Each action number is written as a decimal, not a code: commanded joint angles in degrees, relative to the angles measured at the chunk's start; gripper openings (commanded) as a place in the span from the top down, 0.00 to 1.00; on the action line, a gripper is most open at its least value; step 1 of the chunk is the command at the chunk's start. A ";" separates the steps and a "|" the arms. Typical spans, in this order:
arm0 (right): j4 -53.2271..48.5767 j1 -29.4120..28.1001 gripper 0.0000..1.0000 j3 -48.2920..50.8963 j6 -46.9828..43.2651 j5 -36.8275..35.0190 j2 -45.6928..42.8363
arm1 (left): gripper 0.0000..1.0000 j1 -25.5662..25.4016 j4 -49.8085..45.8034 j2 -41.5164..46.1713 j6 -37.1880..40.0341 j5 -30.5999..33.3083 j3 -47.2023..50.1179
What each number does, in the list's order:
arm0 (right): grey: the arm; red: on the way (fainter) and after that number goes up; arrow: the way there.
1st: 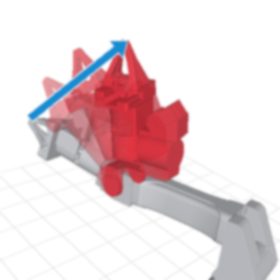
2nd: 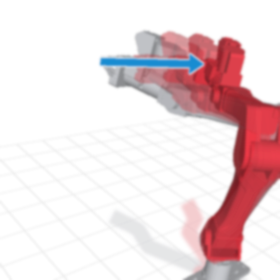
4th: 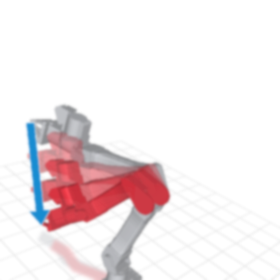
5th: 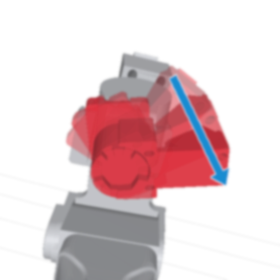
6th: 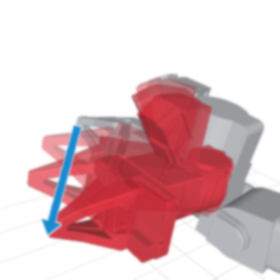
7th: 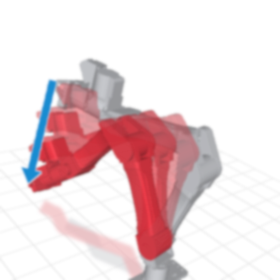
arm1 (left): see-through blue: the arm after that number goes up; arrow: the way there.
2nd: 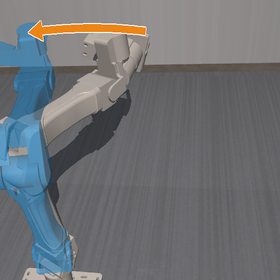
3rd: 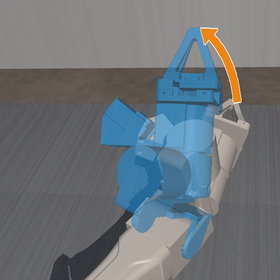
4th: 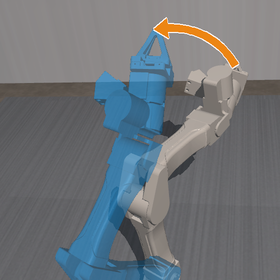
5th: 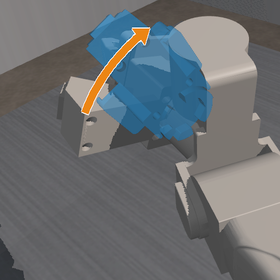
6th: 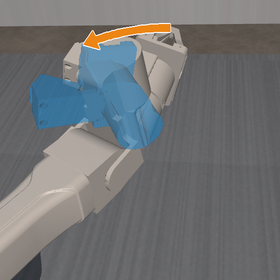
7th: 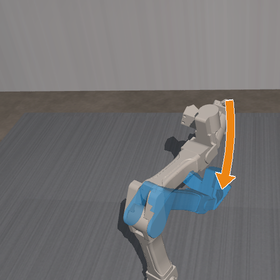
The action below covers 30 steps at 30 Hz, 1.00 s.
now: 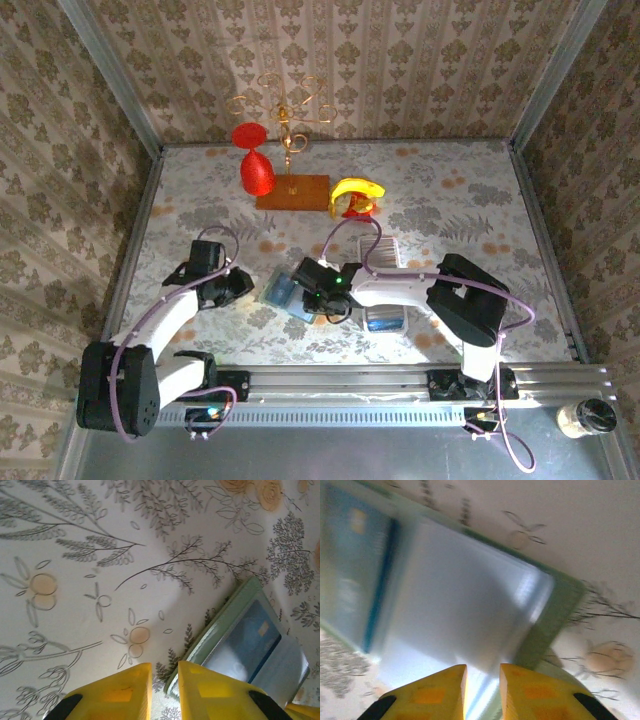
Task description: Put the credit cards into the card holder
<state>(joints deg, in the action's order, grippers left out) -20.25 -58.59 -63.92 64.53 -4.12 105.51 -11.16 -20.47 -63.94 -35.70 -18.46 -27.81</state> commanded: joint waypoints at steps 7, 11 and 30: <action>-2.03 5.85 0.77 0.33 -6.04 -1.26 -1.03 | 0.74 -9.36 5.25 -3.29 -1.47 1.47 -0.24; -0.82 7.19 0.77 0.57 -8.18 -0.22 -1.43 | 0.74 -11.68 5.54 -2.80 -3.00 3.87 0.25; -3.58 2.87 0.65 1.65 -4.71 0.39 -4.98 | 0.76 -14.25 12.62 -4.14 -4.16 -2.91 3.56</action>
<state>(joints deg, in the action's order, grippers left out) -22.52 -55.55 -63.42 58.00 -3.88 99.35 -24.38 -10.28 -66.72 -39.44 -19.03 -24.40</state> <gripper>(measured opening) 0.346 0.244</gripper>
